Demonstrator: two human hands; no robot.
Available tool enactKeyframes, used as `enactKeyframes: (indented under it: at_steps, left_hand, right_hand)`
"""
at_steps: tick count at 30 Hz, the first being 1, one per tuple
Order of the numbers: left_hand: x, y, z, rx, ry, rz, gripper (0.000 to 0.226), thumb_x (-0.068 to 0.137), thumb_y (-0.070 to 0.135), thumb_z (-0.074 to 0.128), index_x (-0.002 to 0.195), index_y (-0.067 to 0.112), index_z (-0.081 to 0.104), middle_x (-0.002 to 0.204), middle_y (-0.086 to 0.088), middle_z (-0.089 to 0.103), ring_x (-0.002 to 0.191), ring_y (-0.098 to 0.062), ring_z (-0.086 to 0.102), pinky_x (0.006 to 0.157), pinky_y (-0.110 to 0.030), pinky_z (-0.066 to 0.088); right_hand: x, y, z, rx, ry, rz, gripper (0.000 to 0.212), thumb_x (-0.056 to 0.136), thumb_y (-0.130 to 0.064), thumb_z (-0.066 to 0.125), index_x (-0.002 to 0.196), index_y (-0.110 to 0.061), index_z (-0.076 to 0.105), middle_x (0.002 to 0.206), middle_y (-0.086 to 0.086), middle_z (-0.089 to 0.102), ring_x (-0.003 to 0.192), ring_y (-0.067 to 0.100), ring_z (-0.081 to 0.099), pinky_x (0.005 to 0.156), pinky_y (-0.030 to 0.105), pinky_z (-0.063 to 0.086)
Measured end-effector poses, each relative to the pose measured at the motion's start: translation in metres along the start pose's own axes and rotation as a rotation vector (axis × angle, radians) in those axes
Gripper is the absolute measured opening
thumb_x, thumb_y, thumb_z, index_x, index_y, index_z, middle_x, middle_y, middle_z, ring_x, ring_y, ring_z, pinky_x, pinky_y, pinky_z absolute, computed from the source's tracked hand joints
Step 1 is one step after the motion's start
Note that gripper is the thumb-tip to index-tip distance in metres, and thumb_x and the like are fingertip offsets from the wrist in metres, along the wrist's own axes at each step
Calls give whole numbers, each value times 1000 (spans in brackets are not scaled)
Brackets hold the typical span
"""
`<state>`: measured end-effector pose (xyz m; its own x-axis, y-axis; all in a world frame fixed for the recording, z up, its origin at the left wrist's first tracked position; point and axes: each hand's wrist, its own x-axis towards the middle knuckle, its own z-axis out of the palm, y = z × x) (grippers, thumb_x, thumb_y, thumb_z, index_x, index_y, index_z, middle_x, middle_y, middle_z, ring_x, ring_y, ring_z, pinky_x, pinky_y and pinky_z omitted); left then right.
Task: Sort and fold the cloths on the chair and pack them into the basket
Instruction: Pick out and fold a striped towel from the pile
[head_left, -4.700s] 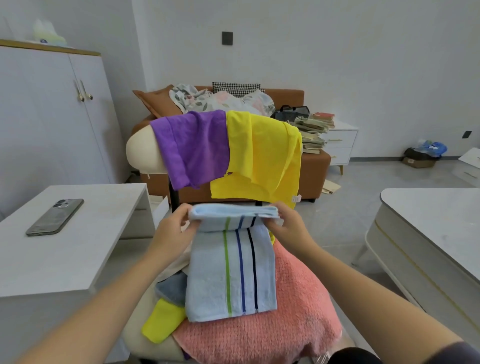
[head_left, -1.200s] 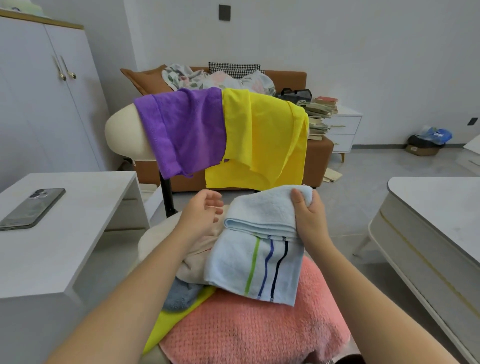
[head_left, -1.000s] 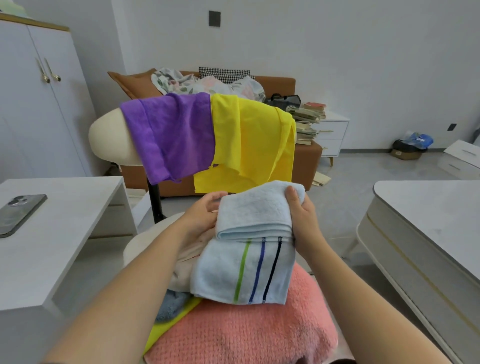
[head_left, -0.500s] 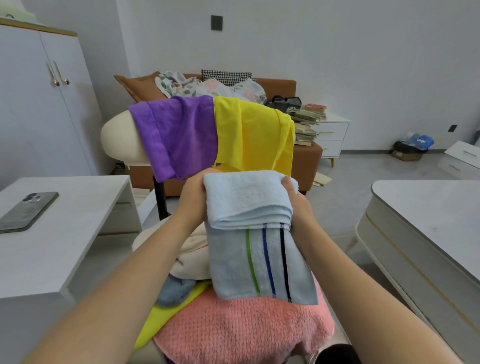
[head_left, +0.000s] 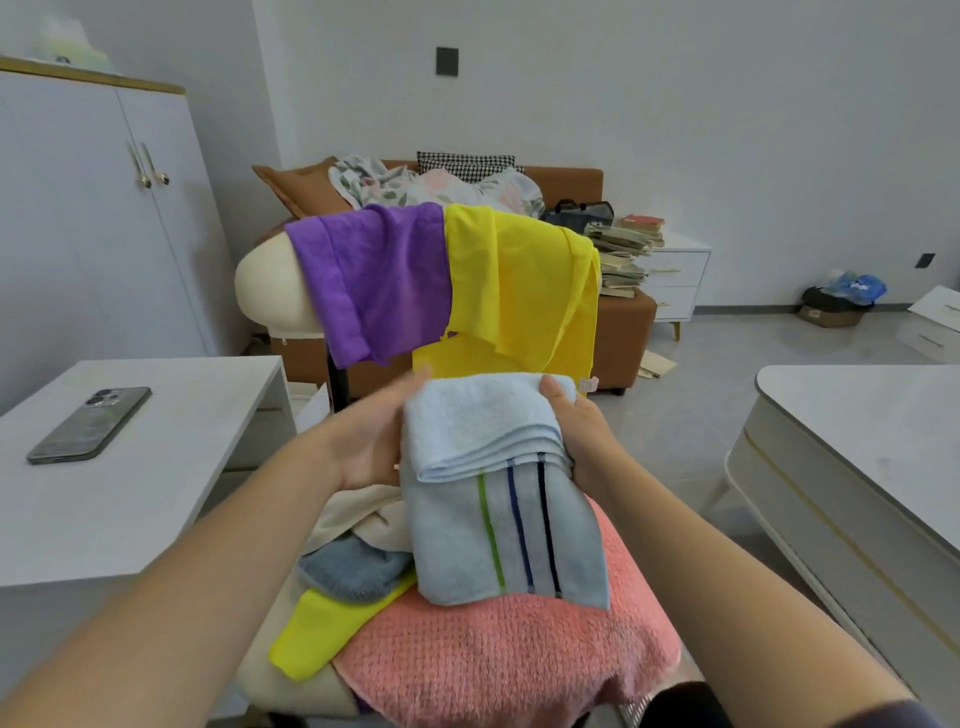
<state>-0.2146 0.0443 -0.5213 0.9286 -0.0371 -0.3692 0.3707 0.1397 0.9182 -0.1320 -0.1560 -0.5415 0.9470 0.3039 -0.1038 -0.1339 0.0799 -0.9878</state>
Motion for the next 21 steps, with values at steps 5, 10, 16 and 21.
enactKeyframes:
  at_steps: [5, 10, 16, 21]
  left_hand:
    - [15, 5, -3, 67, 248, 50, 30, 88, 4, 60, 117, -4, 59, 81, -9, 72, 65, -18, 69, 58, -30, 58]
    - [27, -3, -8, -169, 187, -60, 30, 96, 32, 50, 115, 13, 63, 104, -10, 71, 81, -21, 71, 74, -37, 56]
    - [25, -13, -25, 111, -1, -75, 38, 94, 13, 53, 128, 30, 44, 119, -4, 67, 101, -25, 67, 74, -43, 57]
    - [32, -18, -34, 147, 138, -75, 36, 91, 9, 58, 125, 1, 53, 103, -13, 71, 83, -21, 71, 72, -34, 59]
  right_hand:
    - [12, -8, -15, -33, -99, 260, 40, 91, -39, 58, 112, -4, 59, 101, 12, 69, 90, 24, 67, 68, 33, 55]
    - [18, 2, -31, 103, -312, 449, 45, 79, -25, 63, 118, -4, 59, 115, 17, 65, 94, 26, 67, 84, 40, 55]
    - [29, 10, -41, -135, -464, 480, 43, 96, -39, 48, 129, -12, 54, 125, 13, 63, 111, 27, 62, 95, 43, 50]
    - [31, 16, -43, -144, -603, 510, 72, 62, -40, 85, 123, -9, 61, 124, 13, 62, 98, 22, 65, 84, 33, 55]
